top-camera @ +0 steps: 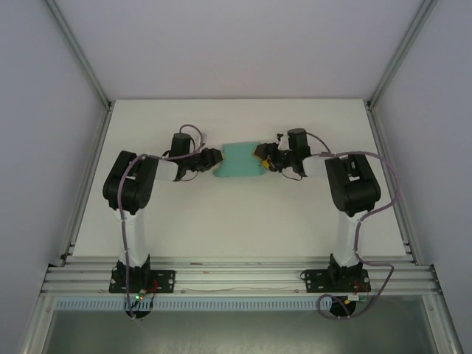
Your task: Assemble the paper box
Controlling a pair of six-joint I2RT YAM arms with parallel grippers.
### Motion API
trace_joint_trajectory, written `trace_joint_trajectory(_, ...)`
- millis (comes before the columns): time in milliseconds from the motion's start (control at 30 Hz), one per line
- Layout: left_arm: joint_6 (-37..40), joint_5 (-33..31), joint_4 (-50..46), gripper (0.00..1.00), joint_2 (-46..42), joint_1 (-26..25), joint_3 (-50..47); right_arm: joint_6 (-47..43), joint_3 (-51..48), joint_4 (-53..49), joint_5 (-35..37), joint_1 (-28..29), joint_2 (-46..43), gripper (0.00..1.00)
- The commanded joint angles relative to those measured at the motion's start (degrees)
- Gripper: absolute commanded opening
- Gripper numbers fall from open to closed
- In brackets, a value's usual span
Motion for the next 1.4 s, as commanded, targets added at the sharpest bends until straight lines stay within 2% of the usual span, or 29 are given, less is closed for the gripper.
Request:
trace_joint_trajectory(0, 1.4, 0.3, -0.6, 0.38, -0.5, -1.2, 0.0, 0.5, 0.0, 4.1, -4.8, 1.1, -2.5, 0.37)
trace_joint_trajectory(67, 3.0, 0.1, -1.4, 0.46, -2.6, -1.2, 0.4, 0.6, -0.6, 3.6, -4.6, 1.0, -4.1, 0.35)
trace_joint_trajectory(100, 4.1, 0.0, -2.0, 0.54, -3.8, -1.1, 0.6, 0.7, -1.1, 3.3, -4.2, 0.9, -5.0, 0.35)
trace_joint_trajectory(167, 7.8, -1.0, -4.7, 0.81, -6.8, -1.1, 1.0, 0.5, -1.6, 0.5, -2.9, 0.8, -7.3, 0.35)
trace_joint_trajectory(200, 10.5, -2.0, -6.6, 0.99, -8.1, -1.3, 1.1, 0.4, -1.7, -1.8, -2.1, 0.8, -8.4, 0.35)
trace_joint_trajectory(400, 31.6, -18.8, -21.3, 1.00, -22.1, -2.8, 2.7, -1.4, 2.2, -26.4, 2.0, -0.2, -14.2, 0.38)
trace_joint_trajectory(467, 39.5, -19.6, -24.7, 1.00, -25.8, -3.9, 3.2, -1.5, 4.1, -34.6, 3.2, -0.4, -15.2, 0.36)
trace_joint_trajectory(600, 64.6, -19.1, -36.8, 1.00, -31.8, -10.4, 4.0, -1.7, 10.0, -51.0, 0.4, -1.0, -14.8, 0.36)
trace_joint_trajectory(667, 75.4, -21.4, -42.5, 1.00, -33.4, -14.5, 3.9, -0.8, 11.7, -56.1, -1.3, -1.3, -14.5, 0.36)
trace_joint_trajectory(733, 82.2, -22.4, -44.1, 1.00, -34.8, -17.3, 2.3, 0.3, 12.5, -59.5, -4.3, -1.8, -14.3, 0.36)
trace_joint_trajectory(867, 88.1, -21.6, -43.4, 1.00, -36.1, -18.6, -0.2, -0.9, 15.3, -66.5, -7.3, -2.3, -14.0, 0.32)
trace_joint_trajectory(967, 89.9, -24.5, -45.0, 1.00, -34.9, -20.2, 1.0, -1.0, 16.5, -70.3, -7.0, -2.4, -13.3, 0.33)
trace_joint_trajectory(1133, 93.1, -28.7, -46.1, 1.00, -30.8, -23.1, 3.7, 0.3, 18.6, -73.4, -13.1, -2.6, -7.9, 0.27)
trace_joint_trajectory(1233, 92.5, -30.3, -46.0, 1.00, -28.6, -23.3, 4.9, 0.8, 18.8, -73.0, -11.8, -2.7, -6.9, 0.27)
trace_joint_trajectory(1367, 93.9, -27.7, -47.9, 1.00, -27.4, -23.5, 5.6, 5.3, 17.8, -69.4, -14.5, -2.7, -6.8, 0.29)
